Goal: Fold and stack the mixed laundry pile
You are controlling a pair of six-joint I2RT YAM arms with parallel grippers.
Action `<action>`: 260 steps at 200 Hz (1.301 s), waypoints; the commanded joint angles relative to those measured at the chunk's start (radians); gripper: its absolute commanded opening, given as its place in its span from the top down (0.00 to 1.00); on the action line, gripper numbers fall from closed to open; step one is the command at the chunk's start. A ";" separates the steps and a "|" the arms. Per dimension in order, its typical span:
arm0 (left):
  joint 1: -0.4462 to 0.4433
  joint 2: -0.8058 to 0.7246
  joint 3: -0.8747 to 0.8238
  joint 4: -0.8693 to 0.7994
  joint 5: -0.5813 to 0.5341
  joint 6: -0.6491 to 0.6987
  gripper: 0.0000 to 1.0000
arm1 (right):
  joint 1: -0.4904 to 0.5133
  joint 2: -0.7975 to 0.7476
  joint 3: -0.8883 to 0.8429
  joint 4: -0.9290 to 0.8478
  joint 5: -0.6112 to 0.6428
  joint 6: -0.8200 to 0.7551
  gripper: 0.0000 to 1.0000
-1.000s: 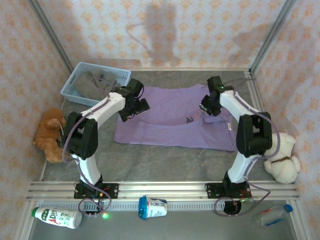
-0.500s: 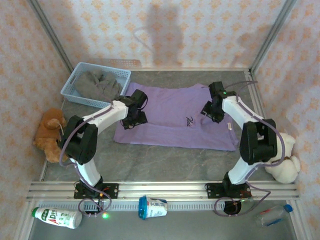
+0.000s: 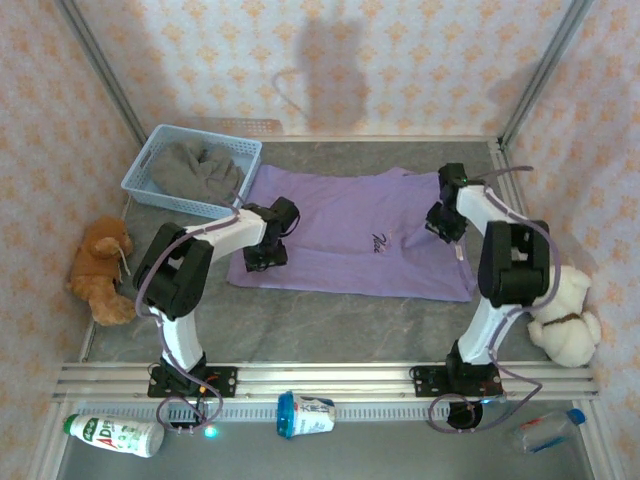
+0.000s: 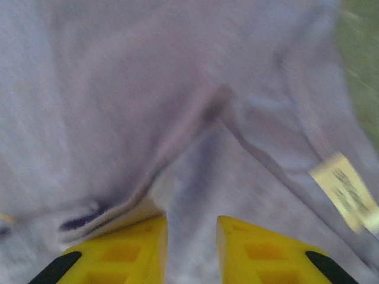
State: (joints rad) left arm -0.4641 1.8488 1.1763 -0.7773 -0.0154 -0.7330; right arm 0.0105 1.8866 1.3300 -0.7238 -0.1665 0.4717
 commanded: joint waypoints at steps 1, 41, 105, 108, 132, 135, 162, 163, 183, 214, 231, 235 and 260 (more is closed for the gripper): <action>0.006 0.010 -0.040 -0.053 -0.061 -0.014 0.46 | 0.007 0.102 0.138 0.046 -0.037 -0.001 0.75; 0.005 -0.050 0.013 -0.117 -0.066 -0.010 0.36 | 0.003 0.117 0.228 -0.003 -0.022 0.003 0.75; -0.098 0.044 0.471 -0.010 0.196 0.115 0.34 | -0.011 -0.176 -0.038 -0.074 0.045 -0.034 0.72; -0.109 0.053 0.499 -0.007 0.204 0.122 0.36 | -0.012 -0.184 -0.047 -0.077 0.044 -0.033 0.71; -0.179 0.257 0.727 0.004 0.272 0.148 0.49 | -0.016 -0.230 -0.090 -0.090 0.042 -0.033 0.71; -0.186 0.281 0.755 0.006 0.286 0.149 0.50 | -0.017 -0.234 -0.093 -0.092 0.042 -0.032 0.71; -0.243 0.468 0.997 0.001 0.352 0.169 0.54 | -0.020 -0.249 -0.111 -0.100 0.028 -0.021 0.72; -0.244 0.477 1.005 0.000 0.353 0.171 0.54 | -0.020 -0.248 -0.112 -0.098 0.028 -0.021 0.72; -0.267 0.589 1.139 -0.013 0.359 0.176 0.54 | -0.021 -0.270 -0.132 -0.090 0.008 -0.009 0.72; -0.275 0.699 1.222 0.010 0.385 0.144 0.54 | -0.021 -0.287 -0.186 -0.067 -0.032 0.008 0.72; -0.277 0.725 1.226 0.034 0.396 0.125 0.55 | -0.021 -0.281 -0.218 -0.053 -0.030 0.013 0.72; -0.277 0.728 1.227 0.042 0.401 0.122 0.55 | -0.021 -0.279 -0.226 -0.049 -0.027 0.013 0.72; -0.280 0.738 1.227 0.085 0.415 0.098 0.56 | -0.025 -0.247 -0.253 -0.030 0.003 0.027 0.73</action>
State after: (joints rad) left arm -0.7437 2.5927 2.3550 -0.7467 0.3679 -0.6048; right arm -0.0036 1.6245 1.1007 -0.7727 -0.1982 0.4709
